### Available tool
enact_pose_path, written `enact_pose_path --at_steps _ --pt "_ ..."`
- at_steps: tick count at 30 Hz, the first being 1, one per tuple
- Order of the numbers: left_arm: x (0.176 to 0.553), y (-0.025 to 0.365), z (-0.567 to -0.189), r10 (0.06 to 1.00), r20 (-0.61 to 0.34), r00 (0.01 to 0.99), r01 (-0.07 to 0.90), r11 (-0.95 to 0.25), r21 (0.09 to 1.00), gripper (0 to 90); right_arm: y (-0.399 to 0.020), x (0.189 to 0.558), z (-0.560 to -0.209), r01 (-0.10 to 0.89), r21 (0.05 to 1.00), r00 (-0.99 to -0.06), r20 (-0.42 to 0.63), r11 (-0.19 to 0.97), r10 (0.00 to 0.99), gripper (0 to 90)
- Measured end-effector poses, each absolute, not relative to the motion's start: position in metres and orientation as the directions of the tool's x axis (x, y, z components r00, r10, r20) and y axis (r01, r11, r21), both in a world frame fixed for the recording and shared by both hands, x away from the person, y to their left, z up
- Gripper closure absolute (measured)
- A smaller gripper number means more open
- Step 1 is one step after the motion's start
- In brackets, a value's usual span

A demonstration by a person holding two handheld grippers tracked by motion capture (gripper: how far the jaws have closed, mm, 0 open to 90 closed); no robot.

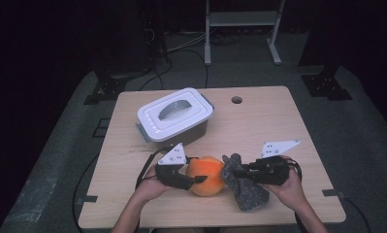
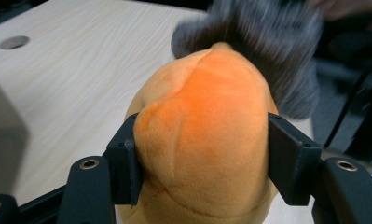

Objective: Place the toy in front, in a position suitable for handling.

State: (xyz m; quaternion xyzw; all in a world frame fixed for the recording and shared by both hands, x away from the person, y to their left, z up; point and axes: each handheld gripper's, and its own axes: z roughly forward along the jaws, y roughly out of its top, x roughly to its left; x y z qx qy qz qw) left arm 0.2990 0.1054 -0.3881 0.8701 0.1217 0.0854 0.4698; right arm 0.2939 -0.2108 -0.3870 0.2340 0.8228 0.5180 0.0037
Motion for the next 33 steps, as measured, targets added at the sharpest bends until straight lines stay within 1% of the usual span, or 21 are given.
enact_pose_path --at_steps 3,6,7,8,10,13,15,17,20,23,27,33 --pt "0.296 0.097 -0.392 0.271 0.041 0.962 0.114 -0.533 0.839 37.5 -0.204 0.290 -0.380 0.350 0.872 -0.900 0.212 0.342 0.381 76.9" --pt "0.297 0.096 -0.393 0.276 0.035 0.960 0.121 -0.527 0.841 35.0 -0.194 0.288 -0.384 0.342 0.859 -0.904 0.190 0.382 0.382 76.7" --pt "0.298 0.096 -0.394 0.281 0.026 0.959 0.130 -0.524 0.842 32.5 -0.192 0.289 -0.388 0.346 0.848 -0.904 0.186 0.401 0.386 76.6" --pt "0.300 0.097 -0.396 0.283 0.017 0.959 0.139 -0.522 0.842 28.1 -0.190 0.290 -0.392 0.351 0.838 -0.902 0.183 0.417 0.390 76.6" --pt "0.302 0.100 -0.399 0.277 -0.002 0.961 0.148 -0.508 0.849 21.0 -0.189 0.292 -0.399 0.363 0.830 -0.902 0.198 0.423 0.385 76.6" --pt "0.306 0.102 -0.402 0.276 -0.030 0.961 0.171 -0.502 0.848 13.9 -0.192 0.293 -0.401 0.372 0.825 -0.898 0.205 0.425 0.389 76.6" --pt "0.307 0.104 -0.405 0.272 -0.045 0.961 0.180 -0.498 0.849 14.4 -0.195 0.295 -0.403 0.384 0.821 -0.894 0.215 0.423 0.394 76.6" --pt "0.307 0.105 -0.408 0.261 -0.041 0.965 0.168 -0.487 0.857 24.3 -0.200 0.297 -0.406 0.400 0.816 -0.887 0.230 0.417 0.400 76.6" --pt "0.305 0.102 -0.409 0.259 -0.034 0.965 0.160 -0.485 0.860 31.0 -0.204 0.297 -0.403 0.400 0.824 -0.886 0.236 0.401 0.400 76.7" --pt "0.301 0.097 -0.409 0.234 -0.007 0.972 0.126 -0.496 0.859 33.1 -0.202 0.295 -0.396 0.383 0.838 -0.895 0.231 0.389 0.382 77.0" --pt "0.293 0.087 -0.408 0.205 0.041 0.978 0.075 -0.525 0.848 33.4 -0.194 0.289 -0.388 0.355 0.846 -0.908 0.211 0.399 0.361 77.1" --pt "0.286 0.077 -0.408 0.206 0.081 0.975 0.046 -0.546 0.836 33.8 -0.192 0.287 -0.385 0.341 0.856 -0.911 0.199 0.389 0.361 77.0"
